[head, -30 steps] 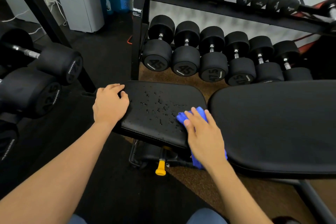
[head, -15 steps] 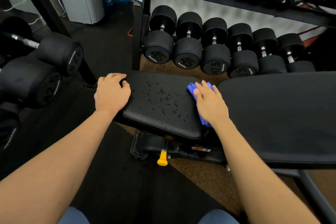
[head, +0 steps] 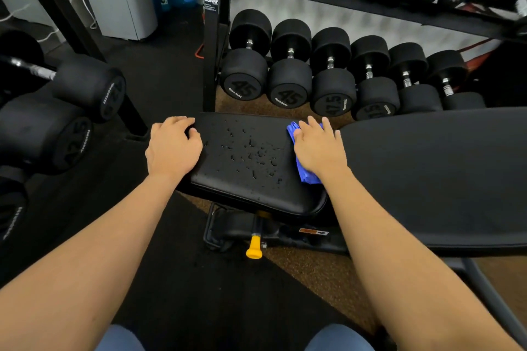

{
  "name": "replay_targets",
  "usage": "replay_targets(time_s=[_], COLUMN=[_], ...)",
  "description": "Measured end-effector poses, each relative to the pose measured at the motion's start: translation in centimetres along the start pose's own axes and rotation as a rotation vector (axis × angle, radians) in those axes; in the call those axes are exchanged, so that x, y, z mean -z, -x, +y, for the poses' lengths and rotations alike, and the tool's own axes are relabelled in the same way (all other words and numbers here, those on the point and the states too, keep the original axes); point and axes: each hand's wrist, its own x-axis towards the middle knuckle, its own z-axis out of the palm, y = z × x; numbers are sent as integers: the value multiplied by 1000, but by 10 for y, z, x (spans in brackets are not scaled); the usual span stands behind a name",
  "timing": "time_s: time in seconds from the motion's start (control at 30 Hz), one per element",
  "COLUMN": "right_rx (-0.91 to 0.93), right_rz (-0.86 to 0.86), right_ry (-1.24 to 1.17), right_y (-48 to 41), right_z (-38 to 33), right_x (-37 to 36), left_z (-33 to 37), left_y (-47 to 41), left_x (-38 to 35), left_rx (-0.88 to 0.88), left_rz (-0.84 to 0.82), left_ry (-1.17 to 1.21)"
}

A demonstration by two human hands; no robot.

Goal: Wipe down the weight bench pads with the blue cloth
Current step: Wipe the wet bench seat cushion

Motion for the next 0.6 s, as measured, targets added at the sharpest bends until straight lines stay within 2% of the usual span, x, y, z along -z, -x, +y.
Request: replay_targets(time_s=[0.1,0.17,0.23,0.37,0.47,0.6], right_rx=[32,50,101,198,90,-33], right_rz=[67,-44,-118,49,18,-9], right_ry=[-35,-125,-112,46,19,-6], right_y=[4,20,44,107,99,24], right_z=[-5,-2,4,-4,-1,4], right_x=[-2,5,10,-1,-2,0], left_z=[-1,1,4,3,3,3], left_y=[0,1,1,2,3,1], left_x=[1,2,3,4,4,2], left_rx=[13,14,18,24,17,19], left_rz=[7,-1,-3,8,7,2], left_ry=[2,-4,3,9,0,-12])
